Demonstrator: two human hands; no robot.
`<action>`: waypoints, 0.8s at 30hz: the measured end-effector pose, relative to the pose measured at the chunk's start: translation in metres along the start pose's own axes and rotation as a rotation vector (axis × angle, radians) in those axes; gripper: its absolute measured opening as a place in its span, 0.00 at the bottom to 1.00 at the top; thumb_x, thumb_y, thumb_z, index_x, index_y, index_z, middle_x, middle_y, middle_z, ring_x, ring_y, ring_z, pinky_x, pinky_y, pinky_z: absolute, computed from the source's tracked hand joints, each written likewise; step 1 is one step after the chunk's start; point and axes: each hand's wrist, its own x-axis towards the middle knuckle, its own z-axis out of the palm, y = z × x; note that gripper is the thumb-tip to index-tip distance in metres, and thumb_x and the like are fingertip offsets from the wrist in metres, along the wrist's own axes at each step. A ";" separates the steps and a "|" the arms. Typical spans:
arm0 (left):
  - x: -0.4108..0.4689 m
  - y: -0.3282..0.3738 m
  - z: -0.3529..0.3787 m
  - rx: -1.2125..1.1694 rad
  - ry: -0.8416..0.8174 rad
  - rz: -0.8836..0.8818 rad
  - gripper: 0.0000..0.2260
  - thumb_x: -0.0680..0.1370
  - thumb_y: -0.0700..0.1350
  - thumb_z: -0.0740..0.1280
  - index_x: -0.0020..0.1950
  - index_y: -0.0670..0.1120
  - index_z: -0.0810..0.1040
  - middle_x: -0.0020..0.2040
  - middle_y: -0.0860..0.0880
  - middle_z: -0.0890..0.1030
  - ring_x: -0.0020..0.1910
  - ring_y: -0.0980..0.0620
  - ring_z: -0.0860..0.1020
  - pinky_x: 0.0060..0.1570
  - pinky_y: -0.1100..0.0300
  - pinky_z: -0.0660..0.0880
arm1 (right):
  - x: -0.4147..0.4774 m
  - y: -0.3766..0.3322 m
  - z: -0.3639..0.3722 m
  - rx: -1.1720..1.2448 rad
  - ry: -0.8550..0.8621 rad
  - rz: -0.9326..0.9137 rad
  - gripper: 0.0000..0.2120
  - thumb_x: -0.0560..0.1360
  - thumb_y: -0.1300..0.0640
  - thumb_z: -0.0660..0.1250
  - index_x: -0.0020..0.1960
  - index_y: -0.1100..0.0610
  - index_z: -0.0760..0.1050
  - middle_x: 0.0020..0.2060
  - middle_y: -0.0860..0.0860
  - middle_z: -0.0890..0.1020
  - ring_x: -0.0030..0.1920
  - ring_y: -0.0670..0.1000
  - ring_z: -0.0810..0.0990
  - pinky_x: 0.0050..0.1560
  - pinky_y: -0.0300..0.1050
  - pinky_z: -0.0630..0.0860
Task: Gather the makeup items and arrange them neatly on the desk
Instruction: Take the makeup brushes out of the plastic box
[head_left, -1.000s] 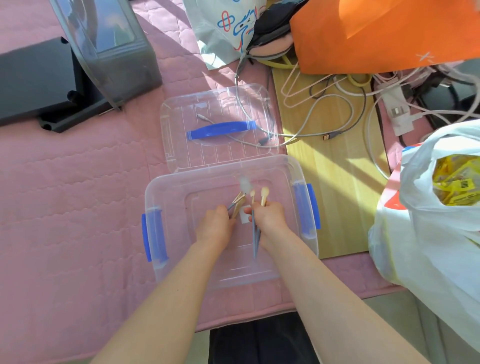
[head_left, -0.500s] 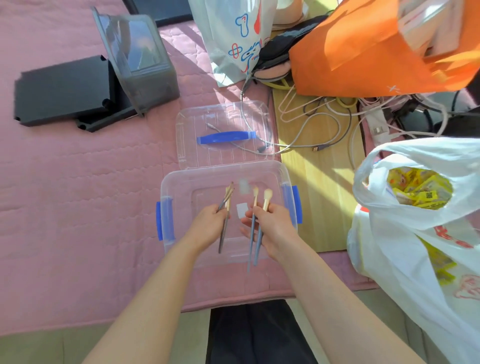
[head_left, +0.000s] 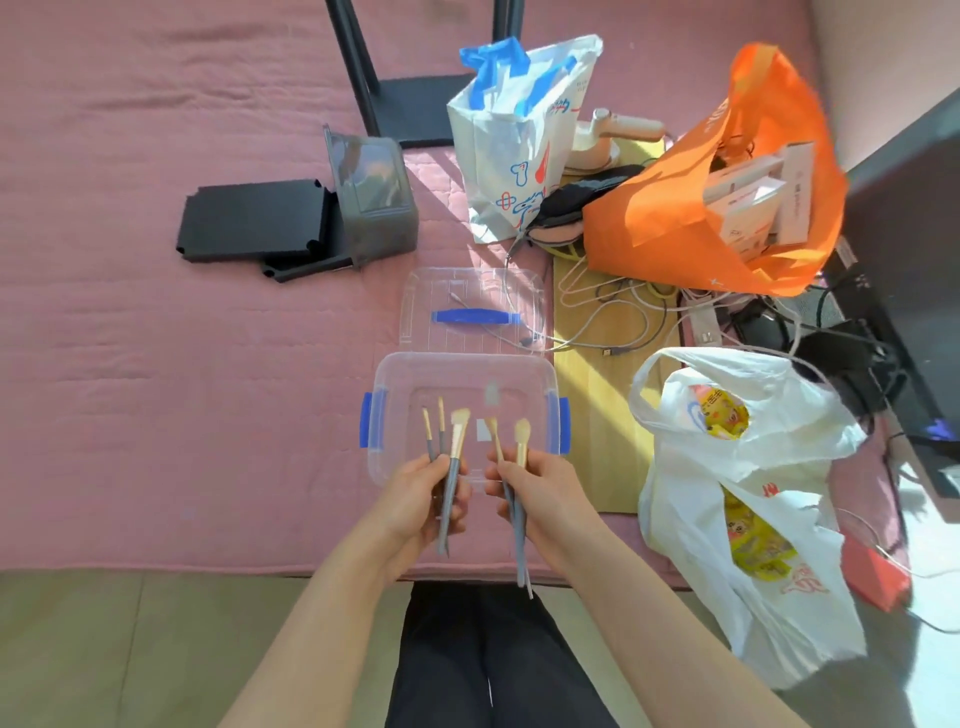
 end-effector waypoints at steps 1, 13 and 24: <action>-0.013 0.000 0.002 -0.006 0.003 0.006 0.12 0.84 0.45 0.53 0.50 0.41 0.72 0.30 0.47 0.73 0.29 0.50 0.70 0.32 0.56 0.73 | -0.011 -0.001 0.000 -0.006 -0.019 -0.012 0.08 0.79 0.62 0.62 0.55 0.59 0.77 0.43 0.56 0.82 0.42 0.50 0.82 0.43 0.42 0.79; -0.147 -0.051 -0.012 -0.135 0.321 0.247 0.12 0.84 0.44 0.54 0.58 0.41 0.74 0.35 0.47 0.70 0.23 0.54 0.63 0.24 0.62 0.63 | -0.116 0.001 0.036 -0.210 -0.241 -0.105 0.08 0.80 0.62 0.60 0.58 0.60 0.73 0.45 0.58 0.82 0.41 0.51 0.85 0.38 0.44 0.82; -0.245 -0.123 -0.068 -0.484 0.537 0.287 0.09 0.83 0.41 0.56 0.53 0.37 0.73 0.38 0.45 0.71 0.24 0.55 0.64 0.26 0.62 0.60 | -0.182 0.048 0.106 -0.594 -0.485 -0.153 0.07 0.79 0.62 0.60 0.54 0.59 0.75 0.38 0.55 0.81 0.37 0.53 0.82 0.40 0.48 0.80</action>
